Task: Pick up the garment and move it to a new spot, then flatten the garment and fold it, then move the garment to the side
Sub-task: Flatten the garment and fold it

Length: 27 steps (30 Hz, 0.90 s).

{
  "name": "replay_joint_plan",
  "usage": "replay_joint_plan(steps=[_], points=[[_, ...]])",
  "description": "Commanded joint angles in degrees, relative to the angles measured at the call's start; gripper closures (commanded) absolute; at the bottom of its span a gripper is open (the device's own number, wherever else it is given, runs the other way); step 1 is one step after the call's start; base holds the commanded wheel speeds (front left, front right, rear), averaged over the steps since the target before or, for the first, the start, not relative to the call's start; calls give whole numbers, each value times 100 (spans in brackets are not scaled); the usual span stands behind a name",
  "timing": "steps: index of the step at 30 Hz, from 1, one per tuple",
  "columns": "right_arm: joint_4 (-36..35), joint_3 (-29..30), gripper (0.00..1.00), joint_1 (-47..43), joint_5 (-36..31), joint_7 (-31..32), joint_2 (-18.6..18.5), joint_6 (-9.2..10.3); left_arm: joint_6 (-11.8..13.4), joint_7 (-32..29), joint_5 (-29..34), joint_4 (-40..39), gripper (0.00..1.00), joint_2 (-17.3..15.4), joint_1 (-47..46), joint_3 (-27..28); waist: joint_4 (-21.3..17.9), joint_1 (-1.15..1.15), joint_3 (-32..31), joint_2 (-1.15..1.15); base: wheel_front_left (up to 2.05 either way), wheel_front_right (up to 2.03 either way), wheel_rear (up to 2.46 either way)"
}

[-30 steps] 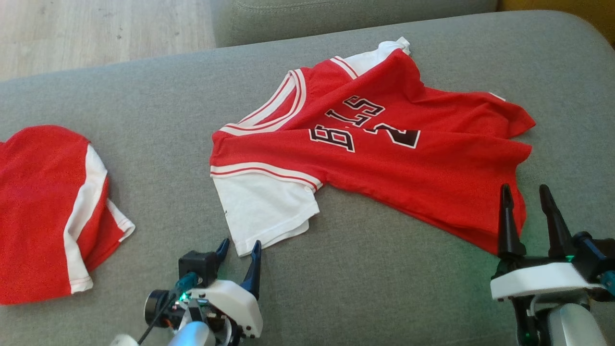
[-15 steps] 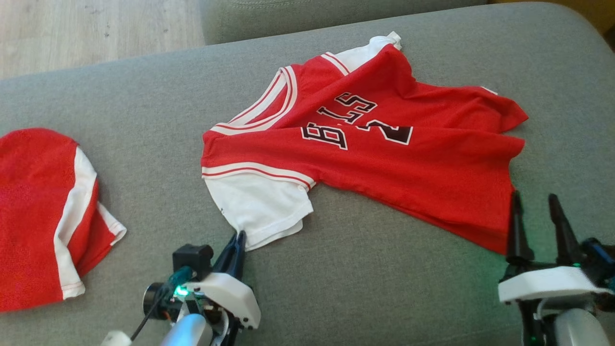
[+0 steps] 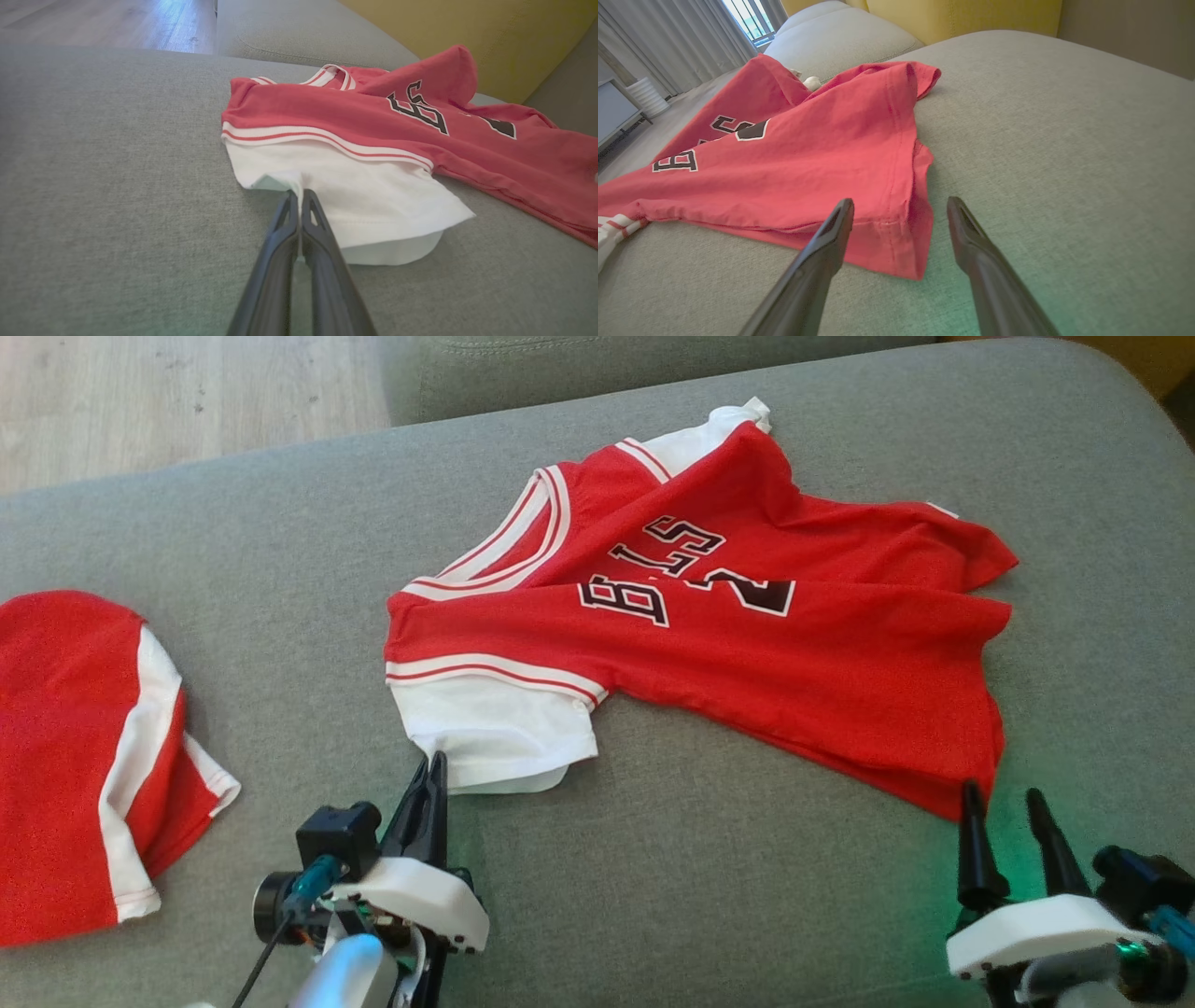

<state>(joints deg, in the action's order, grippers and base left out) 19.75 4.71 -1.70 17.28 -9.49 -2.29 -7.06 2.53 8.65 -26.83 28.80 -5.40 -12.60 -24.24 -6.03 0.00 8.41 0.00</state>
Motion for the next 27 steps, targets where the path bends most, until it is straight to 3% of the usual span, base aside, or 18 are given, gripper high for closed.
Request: replay_joint_plan(steps=[1, 17, 19, 20, 27], points=[[-132, -181, 0, 193, 57, -5, -59, -43, 26, 63, -29, -183, 100, -95, -185, 171, 13, 0, 13, 0, 0, 0, 0], [305, -306, 0, 427, 296, 91, -59, -43, 59, 104, -69, -139, 100, -101, -266, 97, 163, 0, 119, 0, 0, 0, 0], [298, -341, 75, 441, 291, 80, -59, -43, 63, 112, -78, -137, 100, -103, -285, 96, 165, 0, 128, 0, 0, 0, 0], [273, -364, 100, 448, 284, 65, -59, -43, 65, 117, -83, -135, 100, -103, -292, 96, 165, 0, 129, 0, 0, 0, 0], [-23, -448, 100, 429, 36, 2, -59, -43, 97, 210, -142, -127, 100, -100, -306, 137, 160, 0, 79, 0, 0, 0, 0]])
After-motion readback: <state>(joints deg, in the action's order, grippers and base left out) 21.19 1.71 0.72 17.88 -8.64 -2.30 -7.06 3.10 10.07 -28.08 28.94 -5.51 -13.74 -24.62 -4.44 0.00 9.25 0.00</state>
